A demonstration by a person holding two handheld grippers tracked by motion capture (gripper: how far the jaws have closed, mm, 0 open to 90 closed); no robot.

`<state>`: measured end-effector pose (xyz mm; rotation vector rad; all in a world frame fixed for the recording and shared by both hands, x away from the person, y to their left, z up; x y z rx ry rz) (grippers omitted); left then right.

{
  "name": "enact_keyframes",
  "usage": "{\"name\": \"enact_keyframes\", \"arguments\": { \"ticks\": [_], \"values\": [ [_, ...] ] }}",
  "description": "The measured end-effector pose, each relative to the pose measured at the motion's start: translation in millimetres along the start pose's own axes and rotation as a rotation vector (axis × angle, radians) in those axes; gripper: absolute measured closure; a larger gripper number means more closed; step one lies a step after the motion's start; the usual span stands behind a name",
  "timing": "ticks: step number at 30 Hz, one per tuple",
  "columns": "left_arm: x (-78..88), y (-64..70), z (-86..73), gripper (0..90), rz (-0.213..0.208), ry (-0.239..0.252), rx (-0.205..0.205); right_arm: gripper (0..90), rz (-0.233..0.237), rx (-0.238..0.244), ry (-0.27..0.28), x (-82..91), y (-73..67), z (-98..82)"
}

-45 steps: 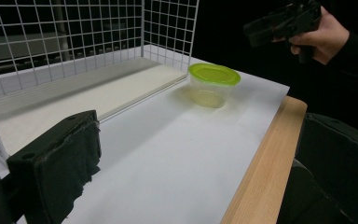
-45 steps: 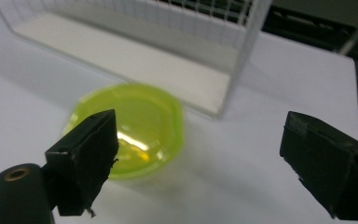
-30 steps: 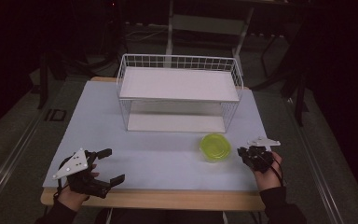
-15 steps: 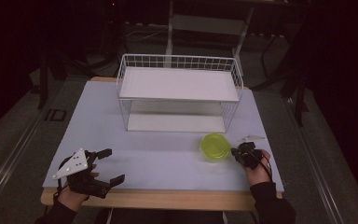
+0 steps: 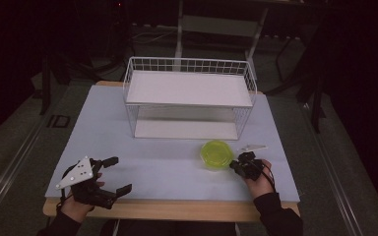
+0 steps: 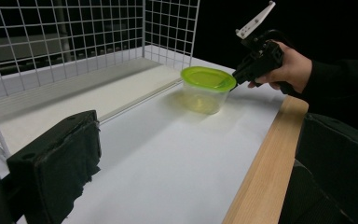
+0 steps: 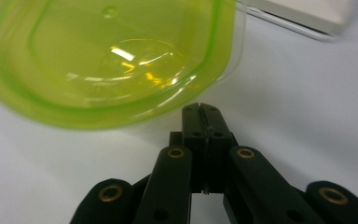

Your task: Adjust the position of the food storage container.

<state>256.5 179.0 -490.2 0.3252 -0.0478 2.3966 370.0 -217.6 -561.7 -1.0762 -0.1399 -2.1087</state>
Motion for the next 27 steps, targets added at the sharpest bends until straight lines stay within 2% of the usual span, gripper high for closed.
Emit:
{"name": "enact_keyframes", "arguments": {
  "ticks": [3, 5, 10, 14, 22, 25, 27],
  "values": [
    [0.3, 0.3, 0.1, 1.1, -0.001, 0.000, -0.001, 90.0, -0.010, 0.017, -0.011, -6.5, -3.8, 4.4],
    [0.4, 0.3, 0.1, 1.1, -0.001, 0.001, -0.001, 90.0, -0.009, 0.012, -0.010, -7.9, -3.1, 5.9],
    [0.5, -0.1, 0.0, 1.1, -0.002, 0.001, 0.000, 90.0, -0.043, -0.009, 0.016, -10.2, 9.5, 15.4],
    [0.4, 0.1, 0.1, 1.1, -0.002, 0.002, 0.000, 90.0, -0.044, -0.023, 0.010, -16.9, 16.0, 18.2],
    [0.2, 0.2, -0.2, 1.1, -0.004, 0.000, -0.001, 90.0, -0.001, 0.005, 0.000, -24.1, 1.2, 19.6],
    [0.1, 0.3, 0.0, 1.1, -0.004, 0.000, -0.002, 90.0, 0.021, 0.020, -0.005, -28.9, -8.4, 21.3],
    [0.0, 0.4, -0.1, 1.1, -0.004, 0.000, -0.003, 90.0, 0.021, 0.031, -0.010, -30.7, -11.2, 21.9]
  ]
}}
Point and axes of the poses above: each handheld gripper's, and its own axes: x roughly backward along the jaws, z roughly out of its top, y roughly to its right, the point moved 6 cm from there along -x, roughly forward along the jaws, and after that the axes turned 13 degrees about z, right-handed, at the moved point
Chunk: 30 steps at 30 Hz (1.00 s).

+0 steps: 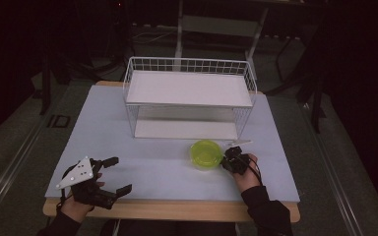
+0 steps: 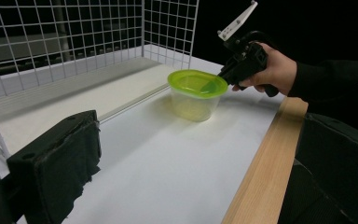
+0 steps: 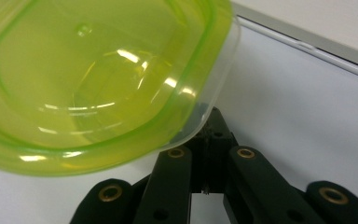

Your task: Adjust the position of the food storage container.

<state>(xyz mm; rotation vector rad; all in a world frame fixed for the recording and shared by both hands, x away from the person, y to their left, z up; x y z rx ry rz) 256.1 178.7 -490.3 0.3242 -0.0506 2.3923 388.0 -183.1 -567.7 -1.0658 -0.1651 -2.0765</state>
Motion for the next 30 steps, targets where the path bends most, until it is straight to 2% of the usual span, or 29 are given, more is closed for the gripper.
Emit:
{"name": "enact_keyframes", "arguments": {
  "ticks": [2, 6, 15, 16, 18, 30],
  "values": [
    [0.0, 0.0, 0.0, 1.1, 0.000, 0.000, 0.001, 90.0, 0.018, 0.019, -0.020, -7.4, -9.8, 1.4],
    [0.1, 0.0, 0.0, 1.1, 0.000, 0.000, 0.000, 90.0, 0.033, 0.041, -0.024, -14.0, -20.1, 6.3],
    [0.3, -0.5, -0.3, 1.1, -0.001, -0.001, 0.001, 89.9, 0.010, 0.038, -0.016, -20.6, -17.5, 13.6],
    [0.4, -0.6, -0.2, 1.1, -0.001, -0.001, 0.003, 90.0, 0.016, 0.022, -0.011, -21.6, -16.7, 14.8],
    [0.4, -1.1, -0.4, 1.1, -0.001, 0.000, 0.003, 89.9, 0.021, 0.020, -0.010, -22.2, -17.3, 15.0],
    [0.1, -0.8, -0.5, 1.1, -0.005, -0.002, 0.004, 89.9, 0.059, 0.055, -0.016, -32.4, -38.3, 19.4]
  ]
}}
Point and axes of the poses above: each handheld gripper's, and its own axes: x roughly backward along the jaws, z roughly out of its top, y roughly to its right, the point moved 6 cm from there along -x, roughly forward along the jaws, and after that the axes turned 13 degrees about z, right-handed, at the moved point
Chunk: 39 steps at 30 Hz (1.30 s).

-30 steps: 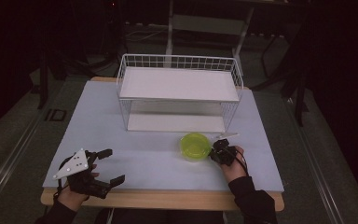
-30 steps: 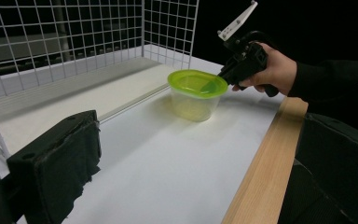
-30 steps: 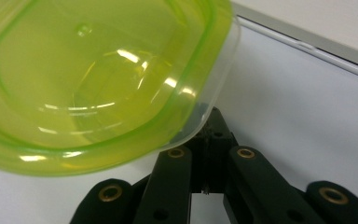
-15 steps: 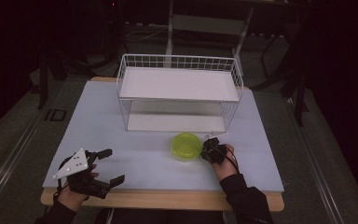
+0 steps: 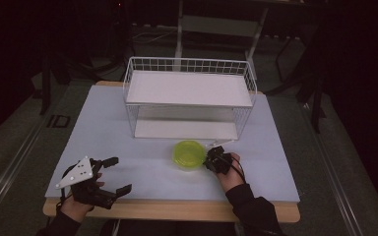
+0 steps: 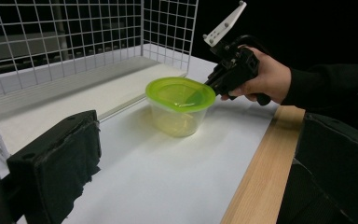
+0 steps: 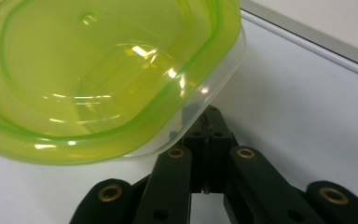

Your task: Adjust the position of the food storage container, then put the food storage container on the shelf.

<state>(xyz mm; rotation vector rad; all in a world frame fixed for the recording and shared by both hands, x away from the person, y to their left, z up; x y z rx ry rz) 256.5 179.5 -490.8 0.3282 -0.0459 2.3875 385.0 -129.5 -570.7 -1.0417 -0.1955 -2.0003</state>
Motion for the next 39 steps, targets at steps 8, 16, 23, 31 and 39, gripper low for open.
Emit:
{"name": "enact_keyframes", "arguments": {
  "ticks": [8, 16, 23, 31, 39],
  "values": [
    [0.2, 0.7, -0.3, 1.1, 0.000, -0.004, -0.001, 89.1, 0.023, 0.035, -0.013, -12.5, -16.3, 6.5],
    [-0.7, 0.9, -0.8, 1.1, 0.000, -0.011, -0.004, 74.2, -0.003, 0.043, 0.017, 5.2, -13.4, 5.7],
    [-1.9, 1.7, -1.6, 1.1, 0.001, -0.017, -0.006, 55.8, -0.033, 0.063, 0.047, 32.7, -12.6, -6.8],
    [-4.6, 2.3, -1.4, 1.1, -0.006, -0.027, 0.002, 30.7, -0.038, 0.103, 0.110, 58.7, -18.8, -13.6],
    [-15.2, 12.7, 2.7, 1.1, -0.012, -0.084, -0.017, 13.9, 0.051, 0.096, 0.168, 80.2, -32.4, -11.2]
  ]
}}
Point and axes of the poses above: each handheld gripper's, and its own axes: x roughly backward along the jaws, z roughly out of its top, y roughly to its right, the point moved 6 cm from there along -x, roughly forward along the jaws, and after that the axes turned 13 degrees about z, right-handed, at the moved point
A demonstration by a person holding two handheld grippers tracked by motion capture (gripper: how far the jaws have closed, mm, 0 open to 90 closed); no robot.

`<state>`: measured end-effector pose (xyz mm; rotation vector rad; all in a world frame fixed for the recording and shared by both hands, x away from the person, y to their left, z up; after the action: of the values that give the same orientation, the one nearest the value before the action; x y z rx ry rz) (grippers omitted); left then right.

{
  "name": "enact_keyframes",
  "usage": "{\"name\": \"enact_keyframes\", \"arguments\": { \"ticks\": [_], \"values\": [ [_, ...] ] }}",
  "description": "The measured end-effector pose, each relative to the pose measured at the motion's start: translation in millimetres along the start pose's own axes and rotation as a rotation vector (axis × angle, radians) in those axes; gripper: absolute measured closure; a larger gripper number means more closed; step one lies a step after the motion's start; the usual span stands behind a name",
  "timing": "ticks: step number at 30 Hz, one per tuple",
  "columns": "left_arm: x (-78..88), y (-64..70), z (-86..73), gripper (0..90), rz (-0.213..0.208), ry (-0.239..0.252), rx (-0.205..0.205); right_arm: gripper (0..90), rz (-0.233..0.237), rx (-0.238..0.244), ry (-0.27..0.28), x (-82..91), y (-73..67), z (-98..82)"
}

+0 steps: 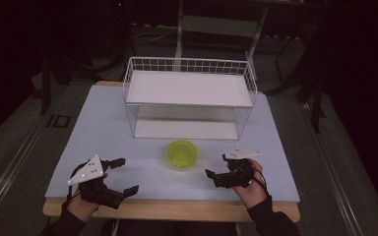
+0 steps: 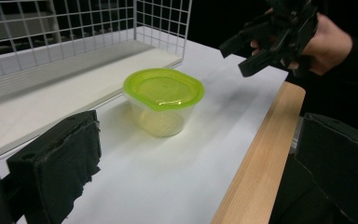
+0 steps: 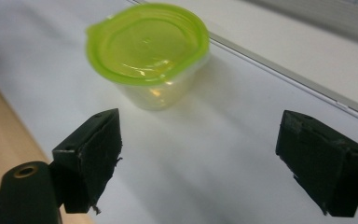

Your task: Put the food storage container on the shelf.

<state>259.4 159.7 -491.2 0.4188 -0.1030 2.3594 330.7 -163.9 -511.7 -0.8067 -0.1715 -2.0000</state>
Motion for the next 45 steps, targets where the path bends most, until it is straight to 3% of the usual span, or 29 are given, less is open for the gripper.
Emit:
{"name": "enact_keyframes", "arguments": {
  "ticks": [4, 7, 8, 10, 11, 14, 16, 19, 24, 25, 27, 29, 30, 32, 33, 34, 35, 36, 37, 39, 40, 41, 42, 44, 45],
  "values": [
    [-6.2, 9.7, 9.2, 1.1, -0.043, -0.008, 0.004, 14.2, 0.021, 0.007, 0.032, 9.7, -7.0, 6.4],
    [-11.0, 15.3, 15.3, 1.1, -0.074, -0.049, 0.016, 14.5, -0.013, 0.066, 0.046, 18.8, -12.5, 13.7],
    [-14.4, 17.6, 22.0, 1.1, -0.080, -0.072, 0.024, 14.8, -0.035, 0.114, 0.066, 25.7, -15.9, 19.9],
    [-16.0, 17.9, 26.2, 1.1, -0.070, -0.079, 0.019, 15.5, -0.039, 0.126, 0.070, 28.4, -17.8, 23.0],
    [-18.1, 18.6, 30.8, 1.1, -0.069, -0.085, 0.023, 22.7, -0.048, 0.167, 0.057, 33.5, -19.9, 28.8],
    [-24.4, 19.7, 47.3, 1.1, -0.078, -0.082, 0.024, 22.4, -0.065, 0.179, 0.059, 37.4, -21.2, 34.5],
    [-29.2, 20.8, 57.7, 1.1, -0.076, -0.082, 0.003, 22.2, -0.058, 0.179, 0.086, 41.1, -22.8, 41.0],
    [-39.6, 19.0, 68.6, 1.1, -0.069, -0.103, -0.007, 19.6, -0.014, 0.172, 0.107, 43.1, -24.3, 52.7],
    [-53.1, 15.9, 76.2, 1.1, -0.075, -0.126, 0.017, 17.5, 0.015, 0.160, 0.113, 39.6, -22.4, 62.7],
    [-58.7, 14.8, 77.6, 1.1, -0.099, -0.132, 0.028, 17.5, 0.015, 0.160, 0.113, 39.6, -22.4, 62.7],
    [-66.0, 11.0, 78.5, 1.1, -0.092, -0.139, 0.059, 17.4, 0.010, 0.121, 0.083, 34.0, -18.5, 67.1],
    [-76.4, 7.1, 76.0, 1.1, -0.052, -0.170, 0.025, 17.3, 0.042, 0.058, 0.075, 26.4, -12.7, 69.5],
    [-76.4, 7.1, 76.0, 1.1, -0.052, -0.170, 0.025, 17.3, 0.042, 0.058, 0.075, 26.4, -12.7, 69.5],
    [-84.4, 3.7, 73.6, 1.6, -0.035, -0.184, 0.044, 17.0, 0.040, 0.030, 0.063, 20.6, -8.2, 69.0],
    [-90.6, 0.9, 71.0, 5.0, -0.028, -0.199, 0.067, 13.9, 0.068, -0.022, 0.041, 12.4, -3.6, 66.5],
    [-90.6, 0.9, 71.0, 6.8, -0.028, -0.199, 0.067, 13.9, 0.068, -0.022, 0.041, 12.4, -3.6, 66.5],
    [-97.5, -2.4, 67.9, 6.8, -0.019, -0.210, 0.099, 13.8, 0.081, -0.080, 0.037, 4.4, 1.8, 64.5],
    [-97.5, -2.4, 67.9, 6.9, -0.019, -0.210, 0.099, 13.8, 0.081, -0.080, 0.037, 4.4, 1.8, 64.5],
    [-101.6, -4.1, 65.7, 6.8, -0.022, -0.217, 0.116, 14.2, 0.116, -0.150, 0.040, -4.2, 7.8, 62.3],
    [-108.0, -6.7, 61.7, 6.9, -0.013, -0.232, 0.153, 14.3, 0.127, -0.166, 0.032, -7.4, 9.5, 61.1],
    [-112.9, -8.8, 57.9, 7.1, -0.005, -0.249, 0.174, 17.5, 0.119, -0.204, 0.018, -14.9, 15.0, 57.8],
    [-112.9, -8.8, 57.9, 9.1, -0.005, -0.249, 0.174, 17.5, 0.119, -0.204, 0.018, -14.9, 15.0, 57.8],
    [-117.6, -12.0, 54.1, 13.6, 0.020, -0.262, 0.212, 21.6, 0.096, -0.215, -0.005, -22.0, 19.3, 54.2],
    [-119.2, -13.2, 51.9, 15.4, 0.023, -0.266, 0.222, 23.2, 0.085, -0.213, 0.000, -24.0, 20.2, 53.7],
    [-121.3, -14.3, 48.4, 15.5, 0.021, -0.278, 0.241, 30.3, 0.086, -0.228, -0.005, -29.6, 20.8, 51.0]
  ]
}}
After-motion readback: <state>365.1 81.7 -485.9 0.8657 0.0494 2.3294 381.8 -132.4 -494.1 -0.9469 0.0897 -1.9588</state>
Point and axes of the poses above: each handheld gripper's, and its own axes: x roughly backward along the jaws, z roughly out of its top, y roughly to its right, the point moved 6 cm from there along -x, roughly forward along the jaws, and after that the axes turned 13 degrees about z, right-handed, at the moved point
